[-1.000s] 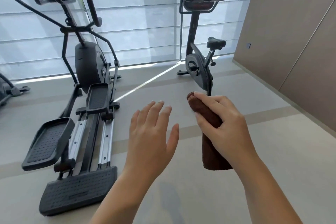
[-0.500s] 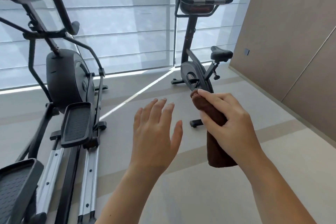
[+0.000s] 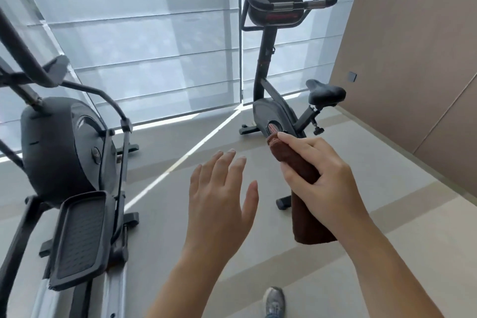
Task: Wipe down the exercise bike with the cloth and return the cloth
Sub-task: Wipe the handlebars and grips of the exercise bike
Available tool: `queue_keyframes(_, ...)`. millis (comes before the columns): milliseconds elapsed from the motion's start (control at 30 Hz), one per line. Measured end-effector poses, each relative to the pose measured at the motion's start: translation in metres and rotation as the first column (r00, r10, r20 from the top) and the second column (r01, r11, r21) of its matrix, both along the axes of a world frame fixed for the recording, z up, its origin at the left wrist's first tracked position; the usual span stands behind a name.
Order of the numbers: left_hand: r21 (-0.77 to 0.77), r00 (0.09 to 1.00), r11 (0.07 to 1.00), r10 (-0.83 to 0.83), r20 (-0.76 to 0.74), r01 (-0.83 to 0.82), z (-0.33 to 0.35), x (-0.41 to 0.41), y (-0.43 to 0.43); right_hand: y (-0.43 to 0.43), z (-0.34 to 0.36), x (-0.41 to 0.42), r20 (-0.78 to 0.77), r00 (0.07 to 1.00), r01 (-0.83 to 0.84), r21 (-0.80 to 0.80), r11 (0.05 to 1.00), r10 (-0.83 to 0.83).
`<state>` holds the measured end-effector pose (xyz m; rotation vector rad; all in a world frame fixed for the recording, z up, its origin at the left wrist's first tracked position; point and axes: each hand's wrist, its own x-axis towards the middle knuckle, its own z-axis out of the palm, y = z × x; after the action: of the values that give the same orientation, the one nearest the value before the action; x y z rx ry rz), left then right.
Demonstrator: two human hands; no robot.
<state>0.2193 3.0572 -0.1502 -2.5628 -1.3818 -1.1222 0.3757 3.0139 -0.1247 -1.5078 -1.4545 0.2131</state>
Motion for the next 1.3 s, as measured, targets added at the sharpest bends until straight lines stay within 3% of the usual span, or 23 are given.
queue_keyframes(533, 0.092, 0.999, 0.995, 0.030, -0.010, -0.029, 0.025, 0.152, 0.314, 0.317, 0.022, 0.152, 0.042, 0.999, 0.004, 0.094, 0.996, -0.008)
queue_keyframes(933, 0.041, 1.000, 0.999, -0.018, 0.012, 0.018, 0.003, 0.190, 0.525, 0.521, -0.002, 0.190, 0.054, 0.998, 0.032, 0.028, 0.999, -0.034)
queue_keyframes(1300, 0.134, 0.998, 0.990, -0.052, 0.048, 0.045, 0.037, 0.187, 0.774, 0.768, 0.038, 0.181, 0.093, 0.995, 0.039, 0.087, 0.995, -0.047)
